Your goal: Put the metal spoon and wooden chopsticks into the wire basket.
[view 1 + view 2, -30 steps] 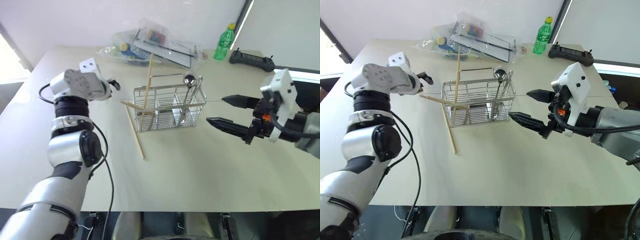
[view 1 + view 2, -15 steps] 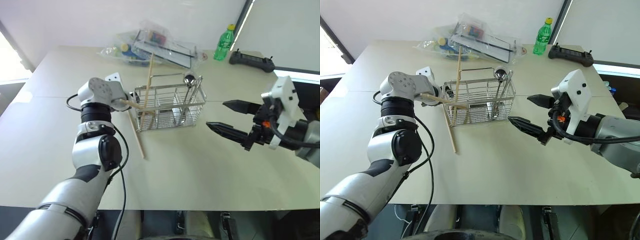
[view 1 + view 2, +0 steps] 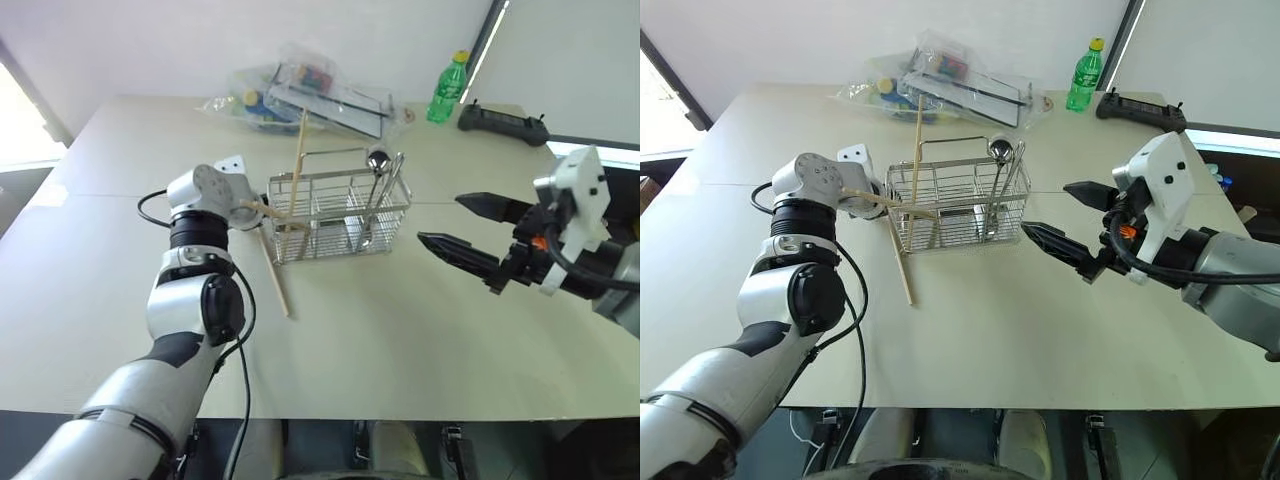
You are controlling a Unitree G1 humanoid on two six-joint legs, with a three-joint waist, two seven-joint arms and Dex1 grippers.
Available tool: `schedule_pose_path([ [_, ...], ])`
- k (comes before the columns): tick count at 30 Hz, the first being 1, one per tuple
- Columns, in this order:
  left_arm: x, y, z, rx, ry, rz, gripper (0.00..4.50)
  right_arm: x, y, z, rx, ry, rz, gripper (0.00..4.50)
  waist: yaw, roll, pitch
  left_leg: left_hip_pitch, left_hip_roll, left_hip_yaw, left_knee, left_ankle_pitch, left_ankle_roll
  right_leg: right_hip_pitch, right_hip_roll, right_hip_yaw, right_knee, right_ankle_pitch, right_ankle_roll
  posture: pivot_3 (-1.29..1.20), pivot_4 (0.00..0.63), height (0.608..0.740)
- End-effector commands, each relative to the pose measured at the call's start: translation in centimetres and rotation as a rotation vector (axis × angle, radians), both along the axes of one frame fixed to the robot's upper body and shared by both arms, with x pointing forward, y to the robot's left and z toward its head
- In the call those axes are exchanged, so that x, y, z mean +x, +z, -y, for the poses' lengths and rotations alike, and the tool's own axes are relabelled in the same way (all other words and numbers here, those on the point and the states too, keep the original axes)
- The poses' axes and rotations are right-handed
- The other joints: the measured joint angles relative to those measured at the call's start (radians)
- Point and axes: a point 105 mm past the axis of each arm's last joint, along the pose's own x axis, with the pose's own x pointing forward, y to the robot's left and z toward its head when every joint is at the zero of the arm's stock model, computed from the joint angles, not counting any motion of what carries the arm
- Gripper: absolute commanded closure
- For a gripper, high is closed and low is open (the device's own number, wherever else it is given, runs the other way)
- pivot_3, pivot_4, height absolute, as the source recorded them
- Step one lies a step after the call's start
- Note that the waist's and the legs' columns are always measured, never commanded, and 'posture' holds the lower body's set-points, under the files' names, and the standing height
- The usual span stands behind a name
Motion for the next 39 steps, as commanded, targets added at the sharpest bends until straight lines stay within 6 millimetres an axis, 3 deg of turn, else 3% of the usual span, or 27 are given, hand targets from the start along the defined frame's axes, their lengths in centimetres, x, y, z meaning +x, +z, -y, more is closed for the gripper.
schedule_pose_path([
  [1,-0.1,-0.7,0.7,-0.005,-0.025,-0.018,3.51,-0.3,1.0,-0.3,0.008,0.009,0.049,0.00,0.002,0.000,0.000,0.000,0.000,0.000,0.000,0.000,0.000,0.001,0.000,0.000,0.000,0.000,0.000,0.00,0.150,0.675],
  [3,0.0,-0.6,0.7,-0.005,-0.024,-0.015,4.45,-0.2,1.0,-0.4,0.010,0.008,0.049,0.00,0.005,0.000,0.000,0.001,0.000,0.000,0.000,0.000,0.000,0.001,0.000,0.000,0.000,0.000,0.000,0.00,0.150,0.675],
  [11,0.1,-0.5,-0.5,-0.006,0.006,-0.009,4.45,-0.1,1.0,-0.6,0.015,0.013,0.048,0.00,0.011,0.001,0.000,0.001,0.000,0.000,0.000,0.000,0.000,0.001,-0.001,0.000,0.000,0.000,0.001,0.00,0.150,0.675],
  [15,1.0,1.5,-3.1,0.023,0.071,0.085,4.45,0.0,1.0,-0.6,0.016,0.017,0.042,0.00,0.007,0.000,0.000,0.001,0.000,0.000,0.000,0.000,0.000,0.001,0.000,0.000,0.000,0.000,0.001,0.00,0.150,0.675],
  [22,2.3,8.3,-11.2,0.115,0.211,0.391,4.45,-0.3,0.3,-0.2,-0.009,0.030,-0.001,0.00,-0.007,-0.001,0.001,-0.001,0.001,0.002,-0.002,0.000,0.000,-0.004,0.000,0.000,0.000,0.001,-0.002,0.00,0.150,0.675],
  [24,2.4,11.2,-13.3,0.132,0.225,0.535,4.45,-0.4,0.1,-0.1,-0.007,0.029,-0.009,0.00,-0.005,-0.001,0.001,-0.002,0.001,0.002,-0.002,0.000,0.000,-0.005,0.000,0.000,0.000,0.001,-0.002,0.00,0.150,0.675],
  [27,2.2,17.6,-14.6,0.152,0.196,0.840,4.45,-0.3,-0.2,0.1,0.002,0.018,-0.021,0.00,-0.001,-0.002,0.001,-0.006,0.001,0.002,-0.002,0.000,0.000,-0.006,0.000,0.000,0.000,0.001,-0.001,0.00,0.150,0.675],
  [29,1.3,22.3,-14.2,0.135,0.148,1.066,4.45,-0.4,-0.3,0.1,0.009,0.017,-0.025,0.00,0.005,-0.003,0.001,-0.009,0.001,0.002,0.000,0.000,0.000,-0.008,0.000,0.000,-0.002,0.001,-0.001,0.00,0.150,0.675],
  [33,-2.5,30.8,-9.7,-0.116,-0.121,1.483,4.45,-0.4,-0.5,-0.4,0.022,0.025,-0.031,0.00,0.009,-0.003,0.001,-0.012,0.001,0.002,0.001,0.000,0.000,-0.008,0.000,0.000,-0.007,0.003,-0.002,0.00,0.150,0.675],
  [36,-5.1,33.3,-6.5,-0.165,-0.308,1.608,4.45,-0.4,-0.5,-0.4,0.028,0.024,-0.034,0.00,0.004,-0.002,0.000,-0.012,0.000,0.002,0.001,0.000,0.000,-0.007,0.000,0.000,-0.010,0.004,0.000,0.00,0.150,0.675],
  [39,-7.4,34.2,-3.4,-0.168,-0.496,1.666,4.45,-0.4,-0.6,-0.3,0.032,0.017,-0.039,0.00,-0.006,0.000,-0.001,-0.011,0.000,0.002,0.000,0.000,0.001,-0.006,0.000,0.000,-0.011,0.005,0.001,0.00,0.150,0.675],
])
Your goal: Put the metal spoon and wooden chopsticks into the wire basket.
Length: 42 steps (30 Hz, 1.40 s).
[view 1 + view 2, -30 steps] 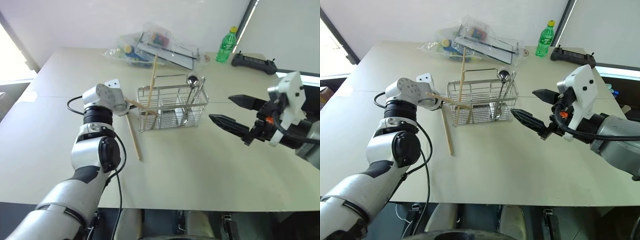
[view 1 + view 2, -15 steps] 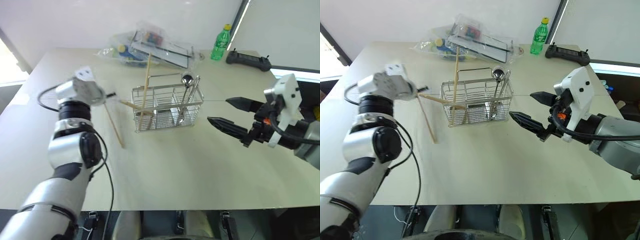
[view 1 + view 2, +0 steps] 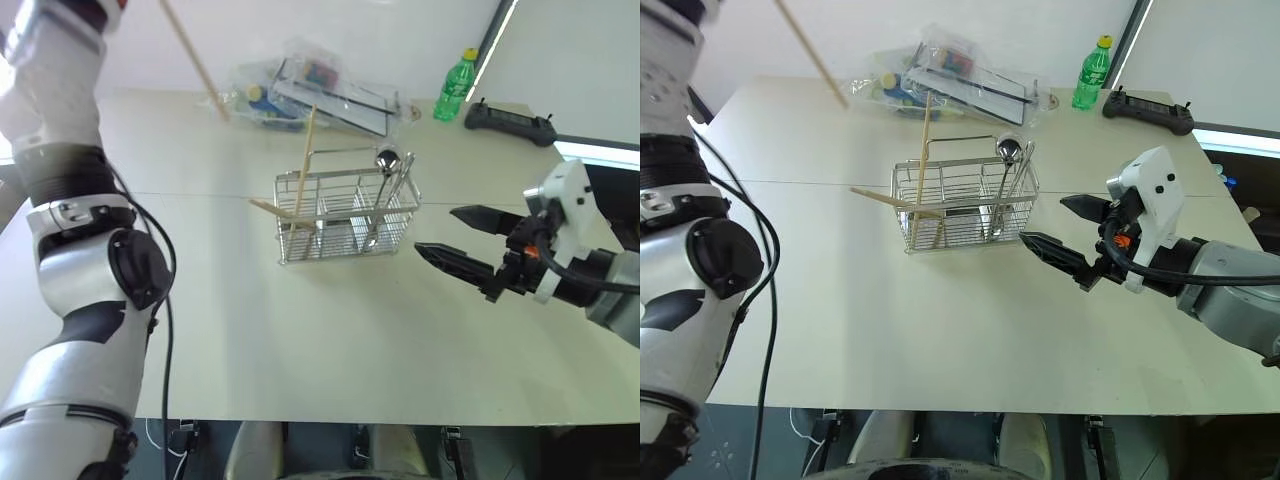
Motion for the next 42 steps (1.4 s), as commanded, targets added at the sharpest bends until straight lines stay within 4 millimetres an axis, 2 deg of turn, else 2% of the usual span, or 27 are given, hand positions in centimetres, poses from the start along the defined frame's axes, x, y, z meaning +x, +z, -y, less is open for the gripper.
schedule_pose_path([
  [1,-3.3,1.6,3.5,0.112,-0.156,0.117,4.45,-0.3,0.7,-0.2,0.013,0.007,0.036,0.00,-0.003,0.000,0.000,0.000,0.000,0.000,0.000,0.000,0.000,0.000,0.000,0.000,0.000,0.000,0.000,0.00,0.150,0.675],
  [5,-4.8,0.6,5.8,0.227,-0.267,0.118,4.45,-0.3,0.9,-0.1,0.020,-0.009,0.044,0.00,-0.003,0.002,0.000,0.003,0.001,0.000,0.000,0.000,0.000,0.001,0.001,0.000,0.003,0.000,0.000,0.00,0.150,0.675],
  [9,-5.3,-0.3,6.8,0.286,-0.312,0.102,4.45,-0.4,0.7,-0.1,0.024,-0.020,0.046,0.00,-0.002,0.002,0.000,0.004,0.001,0.000,0.002,0.000,0.000,0.001,0.002,0.001,0.004,0.000,-0.001,0.00,0.150,0.675],
  [15,-5.8,-2.4,9.5,0.356,-0.394,0.070,4.45,-0.3,0.9,0.0,0.032,-0.036,0.057,0.00,0.001,0.002,0.000,0.003,0.001,0.000,0.002,0.000,0.001,0.002,0.002,0.001,0.003,0.000,-0.001,0.00,0.150,0.675],
  [19,-6.0,-4.3,10.3,0.410,-0.424,0.031,4.45,-0.2,1.0,0.0,0.035,-0.044,0.065,0.00,-0.002,0.003,-0.001,0.002,0.001,0.000,0.002,0.000,0.001,0.002,0.002,0.001,0.002,0.000,-0.001,0.00,0.150,0.675],
  [23,-6.1,-5.4,9.7,0.432,-0.424,0.007,4.45,-0.1,1.1,0.1,0.038,-0.048,0.069,0.00,-0.003,0.003,-0.001,0.003,0.001,0.000,0.001,0.000,0.001,0.001,0.002,0.001,0.003,0.000,-0.002,0.00,0.150,0.675],
  [26,-5.8,-5.9,9.2,0.429,-0.416,-0.013,3.60,0.0,1.1,0.0,0.038,-0.045,0.070,0.00,-0.001,0.003,-0.001,0.003,0.002,-0.001,0.002,0.000,0.001,0.001,0.002,0.001,0.004,0.000,-0.002,0.00,0.150,0.675],
  [33,-5.7,-5.8,8.3,0.398,-0.406,-0.017,0.09,0.2,1.3,-0.1,0.038,-0.034,0.070,0.00,-0.001,0.003,-0.001,0.003,0.001,-0.001,0.003,0.000,0.001,0.002,0.002,0.001,0.003,0.000,-0.002,0.00,0.150,0.675],
  [42,-5.2,-5.1,7.2,0.314,-0.366,-0.024,0.04,0.4,1.5,-0.1,0.030,-0.025,0.070,0.00,-0.001,0.003,-0.001,0.003,0.001,-0.001,0.003,0.000,0.001,0.002,0.002,0.001,0.003,0.000,-0.002,0.00,0.150,0.675],
])
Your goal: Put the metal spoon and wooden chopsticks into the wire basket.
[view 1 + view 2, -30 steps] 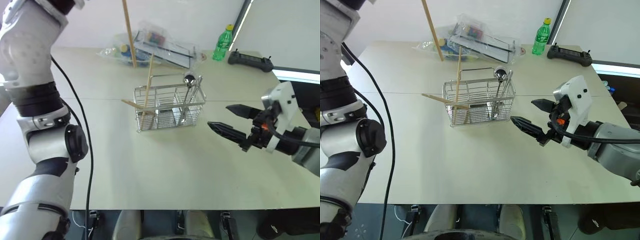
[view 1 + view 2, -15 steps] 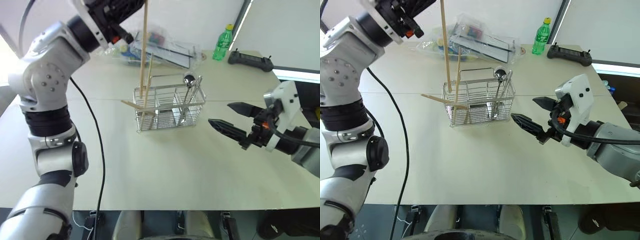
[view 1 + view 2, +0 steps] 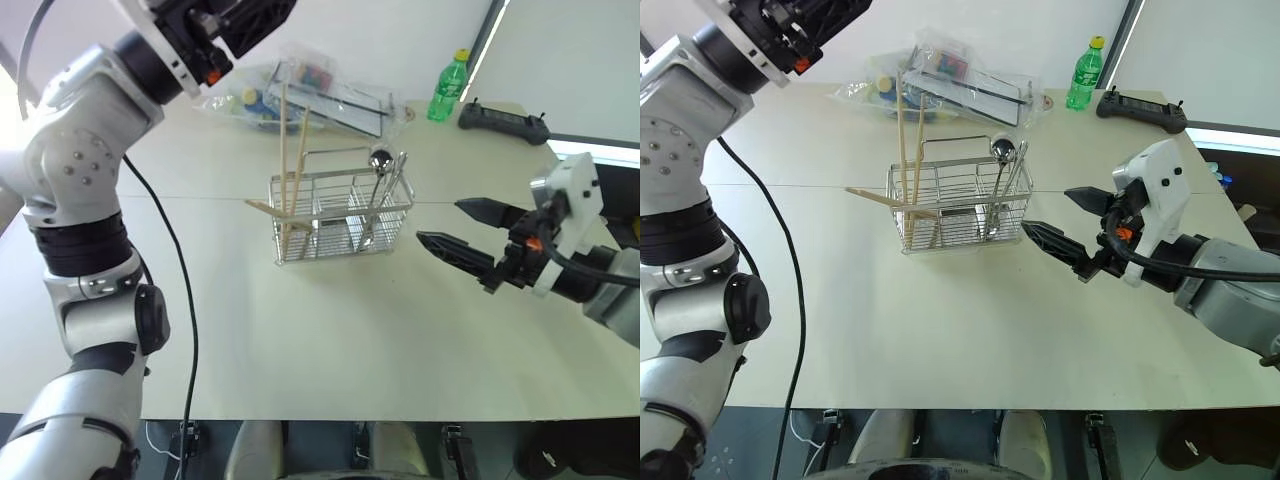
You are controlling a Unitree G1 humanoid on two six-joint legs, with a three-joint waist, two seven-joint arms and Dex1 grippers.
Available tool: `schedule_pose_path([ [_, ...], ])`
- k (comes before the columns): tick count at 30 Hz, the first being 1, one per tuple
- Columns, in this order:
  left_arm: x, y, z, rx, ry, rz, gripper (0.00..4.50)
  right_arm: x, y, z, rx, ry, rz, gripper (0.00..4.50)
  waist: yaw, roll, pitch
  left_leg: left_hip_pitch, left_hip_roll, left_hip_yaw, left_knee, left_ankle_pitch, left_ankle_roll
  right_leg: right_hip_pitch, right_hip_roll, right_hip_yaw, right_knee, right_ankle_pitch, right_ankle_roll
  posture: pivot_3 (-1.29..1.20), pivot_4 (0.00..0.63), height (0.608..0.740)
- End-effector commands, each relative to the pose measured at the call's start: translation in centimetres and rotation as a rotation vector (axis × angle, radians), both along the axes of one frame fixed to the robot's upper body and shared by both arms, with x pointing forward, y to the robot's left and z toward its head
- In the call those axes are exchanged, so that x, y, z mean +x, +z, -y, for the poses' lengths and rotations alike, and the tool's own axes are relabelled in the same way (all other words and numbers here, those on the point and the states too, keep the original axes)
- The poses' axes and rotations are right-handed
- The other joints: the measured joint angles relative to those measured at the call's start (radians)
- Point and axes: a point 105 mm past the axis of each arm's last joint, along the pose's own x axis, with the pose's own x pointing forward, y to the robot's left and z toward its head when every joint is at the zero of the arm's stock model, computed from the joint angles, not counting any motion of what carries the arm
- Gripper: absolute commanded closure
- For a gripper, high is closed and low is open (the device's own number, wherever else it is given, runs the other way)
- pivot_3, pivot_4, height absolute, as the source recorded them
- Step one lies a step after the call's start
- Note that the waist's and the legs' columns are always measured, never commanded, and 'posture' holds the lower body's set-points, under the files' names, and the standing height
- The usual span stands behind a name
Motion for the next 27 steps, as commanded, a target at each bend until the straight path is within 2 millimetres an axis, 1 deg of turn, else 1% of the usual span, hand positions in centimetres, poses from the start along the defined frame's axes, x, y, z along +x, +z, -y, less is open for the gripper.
schedule_pose_path([
  [1,-0.3,1.5,-1.1,-0.068,0.026,0.037,0.04,0.0,0.9,-0.1,-0.004,0.009,0.041,0.00,0.000,0.000,0.000,0.000,0.000,0.000,0.000,0.000,0.000,0.000,0.000,0.000,0.000,0.000,0.000,0.00,0.150,0.675],
  [5,-0.4,1.7,-1.2,-0.071,0.027,0.043,0.04,0.2,0.9,-0.1,-0.004,0.009,0.043,0.00,0.001,0.000,0.000,0.000,0.000,0.000,0.000,0.000,0.000,0.000,0.000,0.000,0.000,0.000,0.000,0.00,0.150,0.675],
  [9,-0.7,1.8,-0.9,-0.043,0.033,0.086,0.04,0.2,0.8,-0.2,-0.007,0.013,0.044,0.00,0.000,0.000,0.000,0.000,0.000,0.000,0.000,0.000,0.000,0.000,0.000,0.000,0.000,0.000,0.000,0.00,0.150,0.675],
  [11,-1.8,0.9,-0.3,0.083,-0.035,0.106,0.04,0.3,0.9,0.1,-0.020,0.011,0.048,0.00,0.000,0.000,0.000,0.000,0.000,0.000,0.000,0.000,0.000,0.000,0.000,0.000,0.000,0.000,0.000,0.00,0.150,0.675],
  [13,-2.9,-0.4,-0.3,0.238,-0.094,0.137,0.04,0.3,1.0,0.5,-0.039,0.005,0.054,0.00,-0.004,0.001,-0.001,0.000,0.000,0.000,0.000,0.000,0.000,-0.001,0.000,0.000,0.000,0.000,0.000,0.00,0.150,0.675],
  [15,-3.4,-2.4,-1.3,0.408,-0.124,0.113,0.04,0.4,1.3,1.2,-0.057,-0.001,0.062,0.00,-0.005,0.003,-0.001,0.001,0.000,0.001,-0.001,0.000,0.000,-0.001,0.000,0.001,0.000,0.000,0.000,0.00,0.150,0.675],
  [16,-3.8,-3.4,-2.2,0.486,-0.142,0.097,0.04,0.3,1.6,1.7,-0.074,-0.001,0.068,0.00,-0.005,0.004,-0.001,0.001,0.000,0.002,-0.001,0.000,0.000,-0.001,0.000,0.001,0.001,0.000,-0.001,0.00,0.150,0.675],
  [21,-3.9,-6.3,-7.1,0.712,-0.121,-0.035,0.04,0.1,2.4,3.9,-0.129,-0.007,0.083,0.00,0.002,0.003,-0.001,0.001,0.001,0.001,-0.001,0.000,0.000,-0.002,0.000,0.001,0.002,-0.002,-0.004,0.00,0.150,0.675],
  [22,-3.9,-7.2,-8.3,0.778,-0.097,-0.066,0.04,0.2,2.5,4.4,-0.140,-0.012,0.083,0.00,0.001,0.004,-0.001,0.001,0.001,0.001,-0.001,0.000,0.000,-0.002,0.000,0.001,0.001,-0.003,-0.005,0.00,0.150,0.675],
  [24,-3.9,-8.7,-9.9,0.877,-0.071,-0.102,0.04,0.4,2.3,5.0,-0.151,-0.021,0.079,0.00,0.000,0.004,-0.001,0.001,0.001,0.002,-0.001,0.000,0.000,-0.002,0.000,0.001,-0.001,-0.003,-0.005,0.00,0.150,0.675],
  [25,-4.0,-9.2,-10.3,0.912,-0.066,-0.111,0.04,0.5,2.2,5.3,-0.153,-0.025,0.077,0.00,0.000,0.005,-0.001,0.000,0.001,0.002,-0.001,0.000,0.000,-0.002,0.000,0.001,-0.001,-0.003,-0.005,0.00,0.150,0.675],
  [27,-3.9,-10.1,-10.6,0.943,-0.066,-0.124,0.04,0.7,1.9,5.4,-0.155,-0.024,0.076,0.00,0.001,0.005,-0.001,0.000,0.001,0.003,-0.001,0.000,0.000,-0.002,0.000,0.001,-0.002,-0.003,-0.005,0.00,0.150,0.675],
])
